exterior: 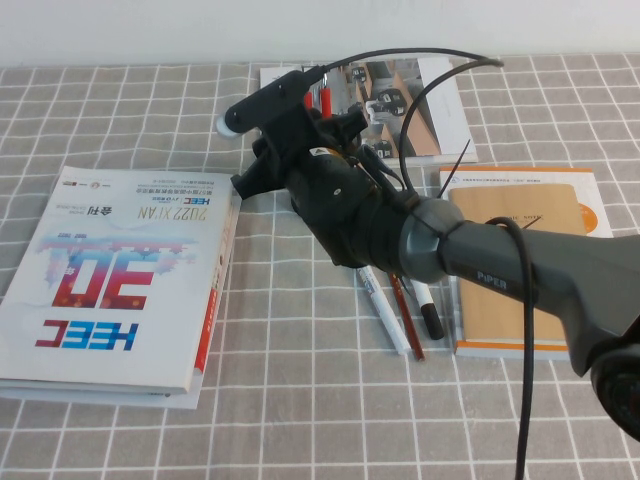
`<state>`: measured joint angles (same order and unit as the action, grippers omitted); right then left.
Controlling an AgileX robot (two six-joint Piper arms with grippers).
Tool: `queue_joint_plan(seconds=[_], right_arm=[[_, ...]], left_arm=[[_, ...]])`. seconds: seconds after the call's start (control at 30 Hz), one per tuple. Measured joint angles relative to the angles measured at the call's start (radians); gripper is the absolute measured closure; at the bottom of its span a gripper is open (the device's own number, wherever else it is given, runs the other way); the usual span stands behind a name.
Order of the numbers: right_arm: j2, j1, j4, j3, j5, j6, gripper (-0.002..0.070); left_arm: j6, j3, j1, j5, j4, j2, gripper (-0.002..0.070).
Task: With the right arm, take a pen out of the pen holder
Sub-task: 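Take a marker out of the pen holder and lay it on the table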
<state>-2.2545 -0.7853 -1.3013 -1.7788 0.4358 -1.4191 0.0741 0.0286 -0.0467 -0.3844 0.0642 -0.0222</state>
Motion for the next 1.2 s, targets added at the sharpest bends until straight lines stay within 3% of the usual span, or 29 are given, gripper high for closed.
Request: queue_joint_plan(seconds=[0.23,0.83,1.2], right_arm=[[0.000,0.000,0.000,0.001,-0.002,0.002,0.0451],[0.000,0.000,0.010,0.001,-0.002,0.004,0.0562],[0.001,0.000,0.022,0.001,-0.002,0.004,0.0573]], left_arm=[[0.000,0.000,0.000,0.000,0.000,0.000,0.0680],[0.000,0.000,0.000,0.000,0.000,0.000,0.0680],[0.000,0.000,0.000,0.000,0.000,0.000,0.0680]])
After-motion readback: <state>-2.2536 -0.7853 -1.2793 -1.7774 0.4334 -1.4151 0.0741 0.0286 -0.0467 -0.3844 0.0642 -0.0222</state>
